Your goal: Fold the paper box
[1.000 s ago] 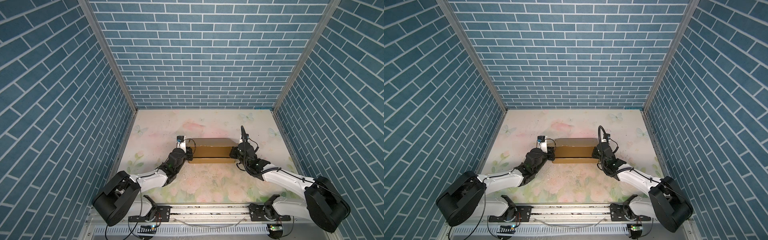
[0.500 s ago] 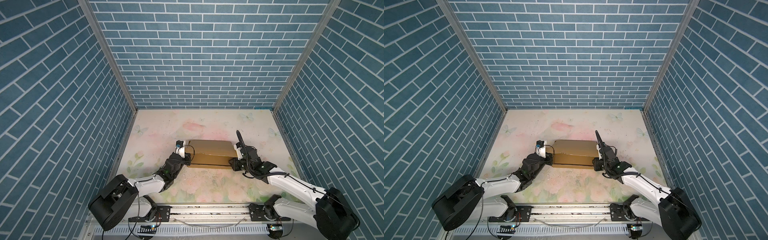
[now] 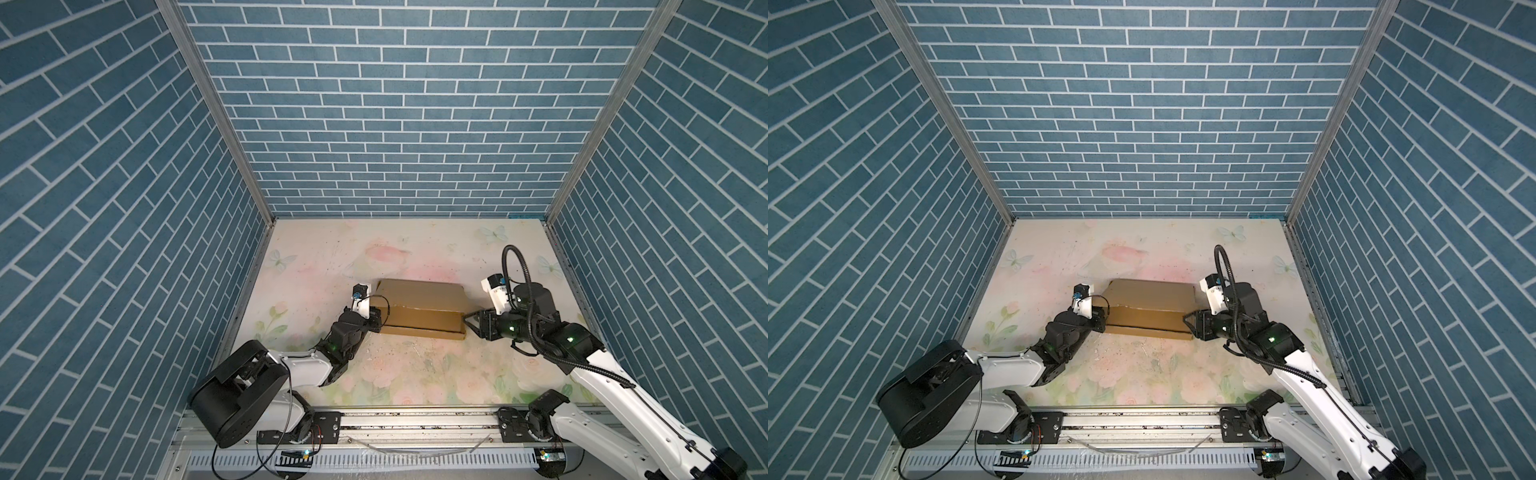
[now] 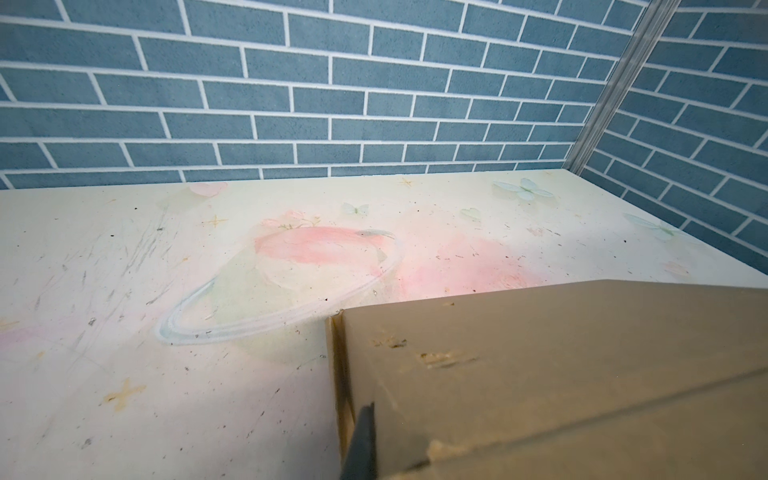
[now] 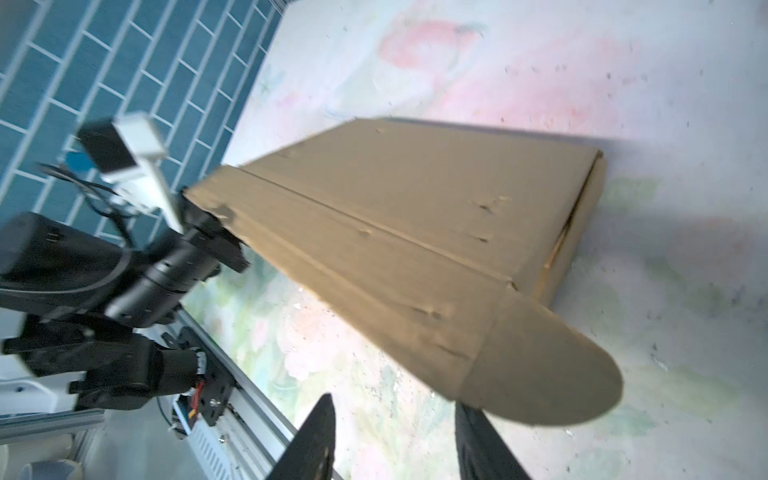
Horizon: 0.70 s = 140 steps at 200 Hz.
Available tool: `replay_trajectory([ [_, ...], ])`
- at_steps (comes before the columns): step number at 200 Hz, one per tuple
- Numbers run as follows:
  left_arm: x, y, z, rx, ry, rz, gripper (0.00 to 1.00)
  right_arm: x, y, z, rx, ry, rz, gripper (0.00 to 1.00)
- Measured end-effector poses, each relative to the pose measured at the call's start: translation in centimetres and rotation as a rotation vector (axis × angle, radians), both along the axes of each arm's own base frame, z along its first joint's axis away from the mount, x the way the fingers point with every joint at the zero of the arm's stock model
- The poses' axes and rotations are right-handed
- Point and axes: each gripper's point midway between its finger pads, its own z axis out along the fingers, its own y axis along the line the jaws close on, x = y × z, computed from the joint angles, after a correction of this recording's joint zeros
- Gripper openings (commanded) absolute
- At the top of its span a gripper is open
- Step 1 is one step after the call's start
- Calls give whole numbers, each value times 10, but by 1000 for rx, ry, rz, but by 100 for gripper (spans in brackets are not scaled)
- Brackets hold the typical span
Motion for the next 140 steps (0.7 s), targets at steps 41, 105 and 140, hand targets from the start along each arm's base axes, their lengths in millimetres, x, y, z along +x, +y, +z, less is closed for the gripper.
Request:
replay_trajectory([
  [41, -3, 3, -1, 30, -15, -1, 0, 29, 6, 35, 13, -19, -35, 39],
  [105, -9, 3, 0, 48, -9, -13, 12, 58, 48, -40, -121, 133, -22, 37],
  [140, -23, 9, -3, 90, 51, -24, 40, 58, 48, -75, -158, 169, -40, 37],
])
